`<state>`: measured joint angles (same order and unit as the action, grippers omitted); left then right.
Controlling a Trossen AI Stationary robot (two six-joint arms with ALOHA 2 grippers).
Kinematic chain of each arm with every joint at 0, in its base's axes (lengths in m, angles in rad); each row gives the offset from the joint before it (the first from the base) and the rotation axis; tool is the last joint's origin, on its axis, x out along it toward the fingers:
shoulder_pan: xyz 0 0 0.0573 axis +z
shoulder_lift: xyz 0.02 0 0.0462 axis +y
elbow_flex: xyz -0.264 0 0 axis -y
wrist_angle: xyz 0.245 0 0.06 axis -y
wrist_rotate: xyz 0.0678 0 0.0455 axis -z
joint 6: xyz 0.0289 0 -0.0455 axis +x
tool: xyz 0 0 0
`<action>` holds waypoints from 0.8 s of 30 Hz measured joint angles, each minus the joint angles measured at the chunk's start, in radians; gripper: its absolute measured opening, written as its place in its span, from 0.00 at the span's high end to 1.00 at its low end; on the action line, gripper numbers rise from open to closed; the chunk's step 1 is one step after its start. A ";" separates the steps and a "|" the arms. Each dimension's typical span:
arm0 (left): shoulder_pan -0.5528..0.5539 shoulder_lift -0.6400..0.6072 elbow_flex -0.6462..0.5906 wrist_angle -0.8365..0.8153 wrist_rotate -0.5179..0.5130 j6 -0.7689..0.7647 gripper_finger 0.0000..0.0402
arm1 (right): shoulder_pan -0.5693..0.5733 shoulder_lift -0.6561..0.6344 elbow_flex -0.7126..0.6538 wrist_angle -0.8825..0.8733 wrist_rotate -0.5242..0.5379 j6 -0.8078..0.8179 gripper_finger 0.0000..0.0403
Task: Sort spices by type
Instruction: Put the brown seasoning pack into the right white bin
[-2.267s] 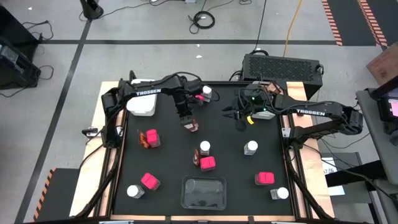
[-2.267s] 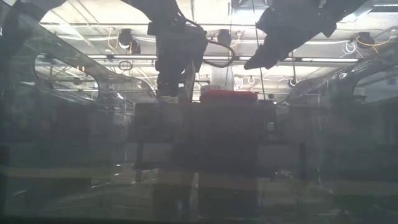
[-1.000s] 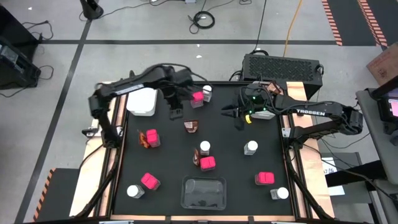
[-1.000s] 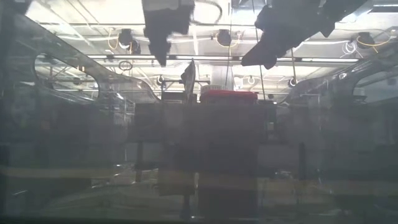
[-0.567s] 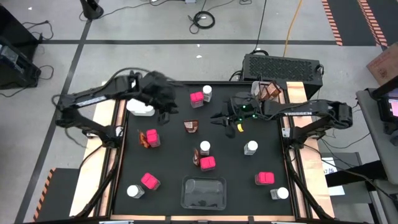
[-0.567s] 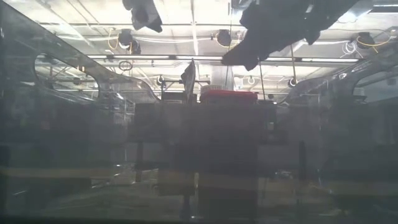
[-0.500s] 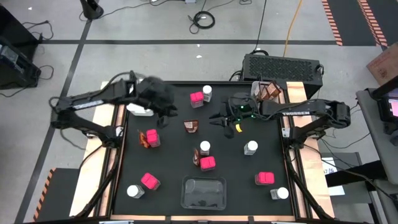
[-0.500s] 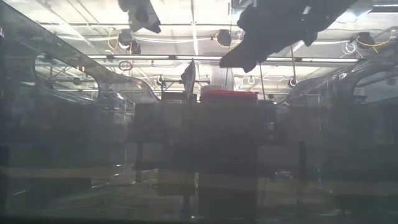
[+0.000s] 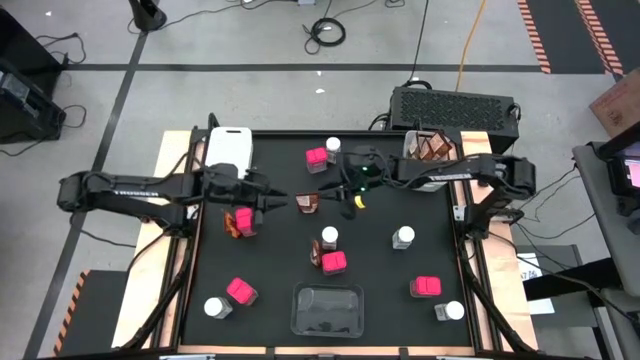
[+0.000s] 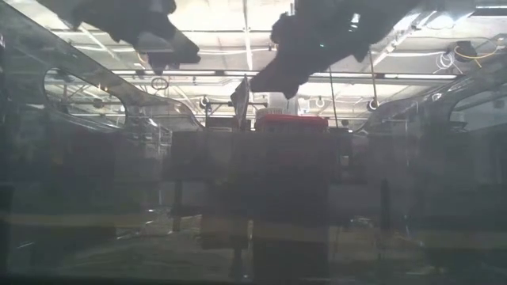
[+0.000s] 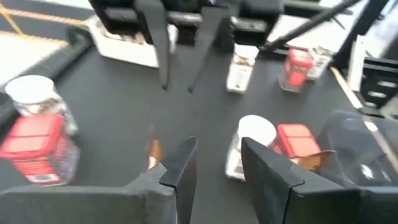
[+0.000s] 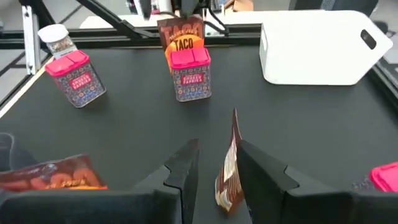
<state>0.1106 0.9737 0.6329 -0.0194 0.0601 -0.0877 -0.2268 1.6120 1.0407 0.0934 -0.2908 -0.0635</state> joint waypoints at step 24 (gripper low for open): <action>-0.050 -0.092 -0.222 0.316 -0.260 0.121 0.68 | 0.012 0.235 0.313 -0.258 0.083 -0.015 0.74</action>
<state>0.0609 0.8819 0.4114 0.2964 -0.1995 0.0330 -0.2150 1.8469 1.3535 -0.1647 -0.2073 -0.0788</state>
